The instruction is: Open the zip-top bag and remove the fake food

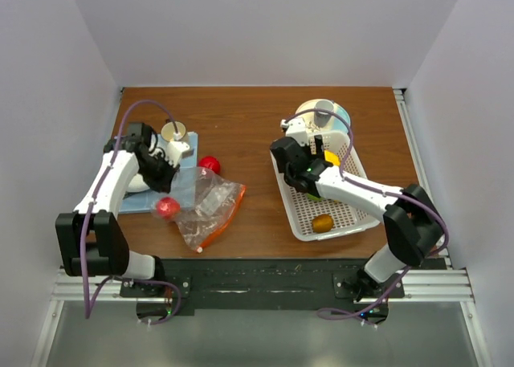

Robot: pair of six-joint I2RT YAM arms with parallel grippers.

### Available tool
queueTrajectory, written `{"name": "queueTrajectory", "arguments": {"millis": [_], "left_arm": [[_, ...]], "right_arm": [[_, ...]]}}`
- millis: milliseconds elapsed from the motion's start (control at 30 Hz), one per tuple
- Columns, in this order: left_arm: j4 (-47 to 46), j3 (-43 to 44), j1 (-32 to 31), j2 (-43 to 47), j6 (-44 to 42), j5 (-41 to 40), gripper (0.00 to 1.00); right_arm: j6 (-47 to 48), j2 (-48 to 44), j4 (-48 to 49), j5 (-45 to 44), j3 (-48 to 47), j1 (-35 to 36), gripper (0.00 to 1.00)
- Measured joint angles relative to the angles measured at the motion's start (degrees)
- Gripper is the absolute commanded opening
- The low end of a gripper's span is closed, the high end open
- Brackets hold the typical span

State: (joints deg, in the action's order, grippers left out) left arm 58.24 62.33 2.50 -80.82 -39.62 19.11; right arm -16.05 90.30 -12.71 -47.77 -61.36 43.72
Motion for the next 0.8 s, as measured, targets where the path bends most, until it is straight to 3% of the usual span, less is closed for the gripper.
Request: {"name": "queueTrajectory", "arguments": {"millis": [133, 333, 633, 800], "left_arm": [[0.81, 4.7, 0.0, 0.42, -0.04, 3.04, 0.0], [-0.04, -4.66, 0.0, 0.5, -0.07, 1.7, 0.0], [-2.16, -12.24, 0.0, 0.5, -0.04, -1.36, 0.0], [-3.56, -13.62, 0.0, 0.85, -0.07, -2.86, 0.0]], "right_arm": [[-0.94, 0.09, 0.35, 3.45, 0.0, 0.52, 0.99], [-0.83, 1.22, 1.75, 9.64, -3.15, 2.08, 0.98], [0.59, 20.59, 4.98, 22.03, -25.49, 7.1, 0.98], [0.52, 29.59, 6.54, 29.77, -30.73, 7.37, 0.99]]}}
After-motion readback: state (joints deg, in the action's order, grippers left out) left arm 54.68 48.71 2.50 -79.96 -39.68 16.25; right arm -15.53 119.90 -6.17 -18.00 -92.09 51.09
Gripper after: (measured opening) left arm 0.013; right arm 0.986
